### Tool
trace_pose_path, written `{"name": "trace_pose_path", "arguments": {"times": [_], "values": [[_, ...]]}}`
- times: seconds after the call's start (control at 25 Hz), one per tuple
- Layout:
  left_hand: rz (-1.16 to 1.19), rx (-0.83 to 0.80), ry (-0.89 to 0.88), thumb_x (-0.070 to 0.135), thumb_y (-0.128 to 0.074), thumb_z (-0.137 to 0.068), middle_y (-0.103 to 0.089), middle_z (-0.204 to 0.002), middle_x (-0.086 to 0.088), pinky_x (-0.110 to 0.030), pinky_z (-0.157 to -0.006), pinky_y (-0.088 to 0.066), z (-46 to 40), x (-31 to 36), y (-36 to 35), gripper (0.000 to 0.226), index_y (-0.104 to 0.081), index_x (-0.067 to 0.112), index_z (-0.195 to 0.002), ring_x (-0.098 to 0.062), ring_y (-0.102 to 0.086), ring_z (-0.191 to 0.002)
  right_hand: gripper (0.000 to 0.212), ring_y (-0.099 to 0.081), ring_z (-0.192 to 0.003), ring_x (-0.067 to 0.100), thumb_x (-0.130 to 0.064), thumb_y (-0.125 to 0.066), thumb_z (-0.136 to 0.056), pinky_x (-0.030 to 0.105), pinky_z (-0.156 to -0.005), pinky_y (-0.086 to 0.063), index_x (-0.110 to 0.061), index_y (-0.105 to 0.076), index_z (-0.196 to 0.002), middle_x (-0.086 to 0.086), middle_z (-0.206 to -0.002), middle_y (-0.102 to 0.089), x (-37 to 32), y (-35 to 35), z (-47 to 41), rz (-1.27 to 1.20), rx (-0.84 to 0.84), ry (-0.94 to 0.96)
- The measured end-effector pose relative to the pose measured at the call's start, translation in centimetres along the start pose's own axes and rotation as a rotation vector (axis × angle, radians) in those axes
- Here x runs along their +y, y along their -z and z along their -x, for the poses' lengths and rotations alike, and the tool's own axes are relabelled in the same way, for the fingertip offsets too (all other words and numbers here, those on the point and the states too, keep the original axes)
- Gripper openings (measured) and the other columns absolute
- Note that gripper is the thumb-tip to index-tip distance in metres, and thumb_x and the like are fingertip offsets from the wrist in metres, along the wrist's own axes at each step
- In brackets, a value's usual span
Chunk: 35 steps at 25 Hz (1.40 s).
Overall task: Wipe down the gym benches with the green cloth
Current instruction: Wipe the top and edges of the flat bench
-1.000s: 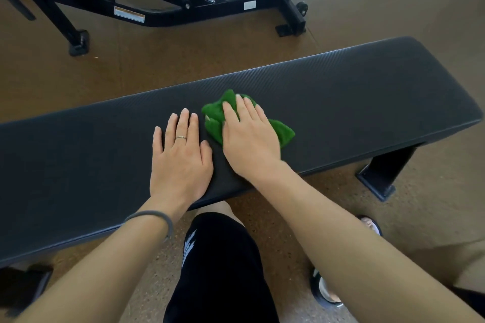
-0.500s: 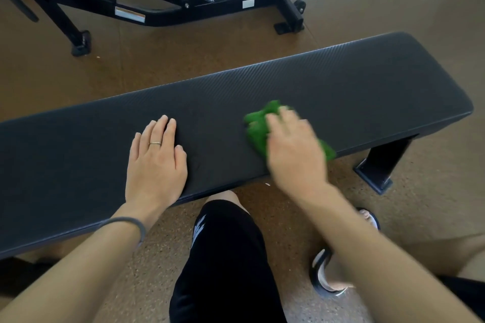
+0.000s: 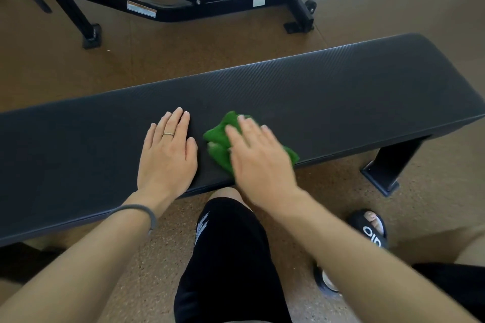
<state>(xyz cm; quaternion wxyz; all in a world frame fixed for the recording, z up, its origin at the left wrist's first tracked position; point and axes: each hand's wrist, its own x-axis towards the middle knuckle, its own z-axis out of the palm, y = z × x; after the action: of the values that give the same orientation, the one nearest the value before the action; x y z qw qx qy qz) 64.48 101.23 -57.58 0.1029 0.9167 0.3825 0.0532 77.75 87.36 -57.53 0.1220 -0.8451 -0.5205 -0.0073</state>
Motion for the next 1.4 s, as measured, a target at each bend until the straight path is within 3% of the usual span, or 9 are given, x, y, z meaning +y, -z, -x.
{"name": "trace_pose_path", "arguments": {"times": [0.16, 0.28, 0.4, 0.64, 0.88, 1.08, 1.2, 1.32, 1.4], "values": [[-0.02, 0.072, 0.046, 0.022, -0.042, -0.104, -0.04, -0.159, -0.01, -0.051, -0.126, -0.021, 1.2, -2.8, 1.3, 0.049, -0.044, 0.009, -0.152, -0.029, -0.029, -0.15, 0.05, -0.036, -0.15, 0.033, -0.024, -0.035, -0.107, 0.046, -0.126, -0.025, -0.008, -0.044, -0.153, 0.02, -0.16, -0.039, 3.2, 0.7, -0.3, 0.051, 0.044, -0.261], [-0.025, 0.084, 0.117, 0.023, -0.042, -0.104, -0.039, -0.159, -0.009, -0.052, -0.126, -0.02, 2.2, -4.5, 1.5, 0.05, -0.042, 0.012, -0.153, -0.029, -0.029, -0.15, 0.053, -0.038, -0.149, 0.036, -0.024, -0.034, -0.103, 0.05, -0.124, -0.029, -0.006, -0.046, -0.152, 0.023, -0.158, -0.041, -3.4, -0.7, 2.6, 0.035, 0.015, -0.096], [-0.038, 0.086, 0.106, 0.025, -0.038, -0.105, -0.038, -0.161, -0.007, -0.05, -0.127, -0.018, 2.2, -4.4, 1.1, 0.051, -0.04, 0.014, -0.155, -0.027, -0.027, -0.152, 0.055, -0.034, -0.151, 0.033, -0.03, -0.027, -0.106, 0.048, -0.125, -0.027, -0.009, -0.044, -0.154, 0.02, -0.161, -0.038, -4.9, -0.4, 1.2, -0.021, -0.077, 0.083], [-0.068, 0.091, 0.105, 0.035, -0.023, -0.102, -0.036, -0.163, -0.003, -0.048, -0.127, -0.017, 2.2, -4.9, 0.9, 0.059, -0.038, 0.017, -0.156, -0.024, -0.025, -0.153, 0.055, -0.015, -0.158, 0.03, -0.032, -0.024, -0.111, 0.042, -0.129, -0.009, -0.01, -0.024, -0.162, 0.017, -0.17, -0.018, -5.8, -2.0, -11.0, -0.011, -0.205, 0.054], [-0.065, 0.1, 0.103, 0.033, -0.025, -0.101, -0.037, -0.163, -0.005, -0.048, -0.127, -0.017, 2.4, -4.7, 0.8, 0.059, -0.038, 0.016, -0.156, -0.025, -0.025, -0.154, 0.058, -0.035, -0.151, 0.033, -0.031, -0.024, -0.104, 0.047, -0.125, -0.028, -0.008, -0.044, -0.154, 0.02, -0.16, -0.039, -6.5, -0.9, -1.3, -0.043, -0.159, 0.216], [-0.02, 0.103, 0.139, 0.032, -0.026, -0.1, -0.038, -0.162, -0.002, -0.046, -0.127, -0.018, 1.9, -4.8, 1.0, 0.059, -0.038, 0.014, -0.155, -0.021, -0.027, -0.153, 0.053, -0.021, -0.156, 0.028, -0.03, -0.027, -0.11, 0.042, -0.129, -0.013, -0.012, -0.033, -0.159, 0.014, -0.168, -0.026, -7.3, -1.9, -11.5, -0.057, -0.235, 0.243], [-0.034, 0.106, 0.144, 0.032, -0.027, -0.101, -0.038, -0.162, -0.001, -0.044, -0.128, -0.017, 2.0, -4.9, 1.0, 0.059, -0.038, 0.014, -0.155, -0.018, -0.027, -0.153, 0.051, -0.026, -0.154, 0.029, -0.029, -0.028, -0.11, 0.043, -0.126, -0.017, -0.012, -0.032, -0.159, 0.014, -0.165, -0.031, -7.5, -2.7, -17.0, -0.03, -0.251, 0.215], [-0.035, 0.102, 0.139, 0.034, -0.025, -0.102, -0.037, -0.162, 0.0, -0.043, -0.128, -0.016, 2.2, -4.8, 1.0, 0.058, -0.038, 0.015, -0.156, -0.018, -0.026, -0.153, 0.044, -0.049, -0.133, 0.035, -0.023, -0.033, -0.107, 0.045, -0.115, -0.032, -0.01, -0.047, -0.146, 0.015, -0.144, -0.054, -1.8, -1.7, -18.0, 0.012, -0.201, 0.167], [-0.033, 0.109, 0.14, 0.034, -0.024, -0.102, -0.038, -0.162, -0.001, -0.044, -0.128, -0.016, 2.2, -4.7, 0.9, 0.059, -0.038, 0.014, -0.156, -0.02, -0.027, -0.153, 0.038, -0.052, -0.125, 0.04, -0.018, -0.035, -0.105, 0.047, -0.11, -0.035, -0.005, -0.053, -0.136, 0.019, -0.136, -0.058, 4.6, -0.4, -17.8, 0.037, -0.165, 0.003]]}}
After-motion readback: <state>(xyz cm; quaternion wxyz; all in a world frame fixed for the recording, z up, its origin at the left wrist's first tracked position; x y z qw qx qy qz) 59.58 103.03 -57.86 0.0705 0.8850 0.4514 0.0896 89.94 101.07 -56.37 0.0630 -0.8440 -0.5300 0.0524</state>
